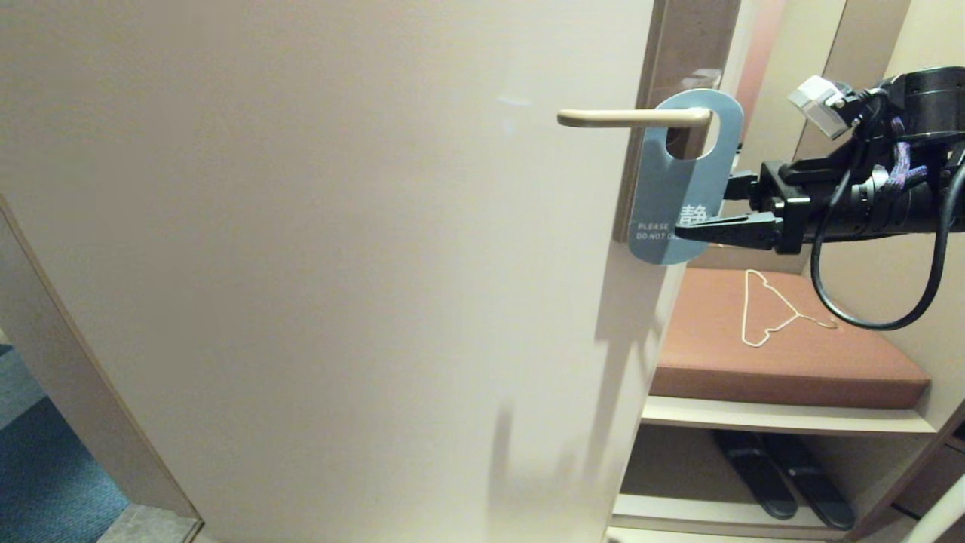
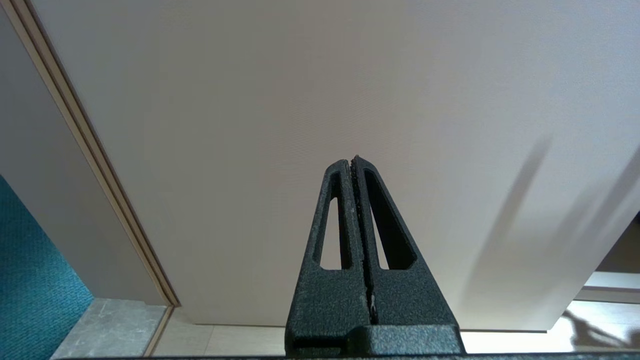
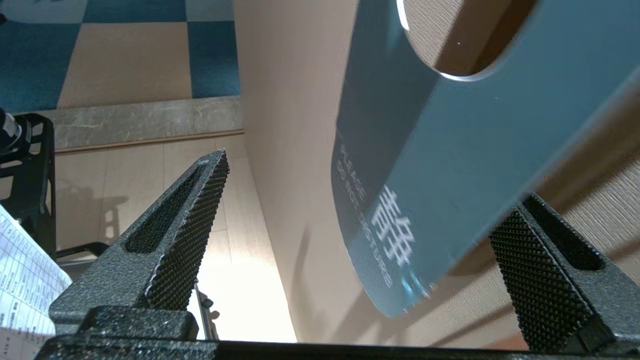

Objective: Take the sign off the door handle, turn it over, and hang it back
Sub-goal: Take down the sign

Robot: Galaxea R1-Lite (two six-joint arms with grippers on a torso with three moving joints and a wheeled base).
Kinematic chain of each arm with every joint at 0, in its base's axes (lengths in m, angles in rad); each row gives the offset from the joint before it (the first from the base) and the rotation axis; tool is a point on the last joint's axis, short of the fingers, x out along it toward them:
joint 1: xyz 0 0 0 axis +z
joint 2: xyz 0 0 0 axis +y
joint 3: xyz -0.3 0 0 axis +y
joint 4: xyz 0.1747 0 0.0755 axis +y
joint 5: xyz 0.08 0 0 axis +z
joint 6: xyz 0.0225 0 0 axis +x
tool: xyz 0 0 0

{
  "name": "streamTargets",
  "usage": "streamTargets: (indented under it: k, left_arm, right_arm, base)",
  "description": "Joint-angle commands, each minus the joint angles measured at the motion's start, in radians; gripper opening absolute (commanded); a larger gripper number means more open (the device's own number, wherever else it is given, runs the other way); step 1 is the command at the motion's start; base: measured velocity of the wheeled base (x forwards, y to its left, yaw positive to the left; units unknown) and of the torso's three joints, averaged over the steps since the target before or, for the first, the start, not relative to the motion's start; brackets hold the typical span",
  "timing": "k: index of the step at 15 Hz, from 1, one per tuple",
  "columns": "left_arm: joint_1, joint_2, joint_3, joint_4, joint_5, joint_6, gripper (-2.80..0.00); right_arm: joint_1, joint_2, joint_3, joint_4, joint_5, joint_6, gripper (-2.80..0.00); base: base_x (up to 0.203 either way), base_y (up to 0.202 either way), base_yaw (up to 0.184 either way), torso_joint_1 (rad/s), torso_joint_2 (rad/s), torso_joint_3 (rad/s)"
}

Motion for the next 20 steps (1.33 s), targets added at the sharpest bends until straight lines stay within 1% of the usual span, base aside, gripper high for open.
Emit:
streamTargets:
  k: [1,12,13,20]
  left_arm:
    - [0.000,0.000,0.000,-0.001,0.000,0.000,-2.80]
    - [0.000,0.000,0.000,-0.001,0.000,0.000,-2.80]
    - [0.000,0.000,0.000,-0.001,0.000,0.000,-2.80]
    - [0.000,0.000,0.000,-0.001,0.000,0.000,-2.80]
  right_arm:
    - [0.007,0.012,-0.001,-0.001,0.004,-0.003,0.00]
    - [0.015,0.020,-0.012,-0.001,0.008,-0.002,0.00]
    - [0.015,0.020,-0.012,-0.002,0.009,-0.002,-2.80]
    - [0.013,0.019,-0.007,-0.002,0.004,-0.003,-2.80]
  base:
    - [0.000,0.000,0.000,0.000,0.00,0.000]
    - [0.000,0.000,0.000,0.000,0.00,0.000]
    - [0.000,0.000,0.000,0.000,0.00,0.000]
    - [0.000,0.000,0.000,0.000,0.00,0.000]
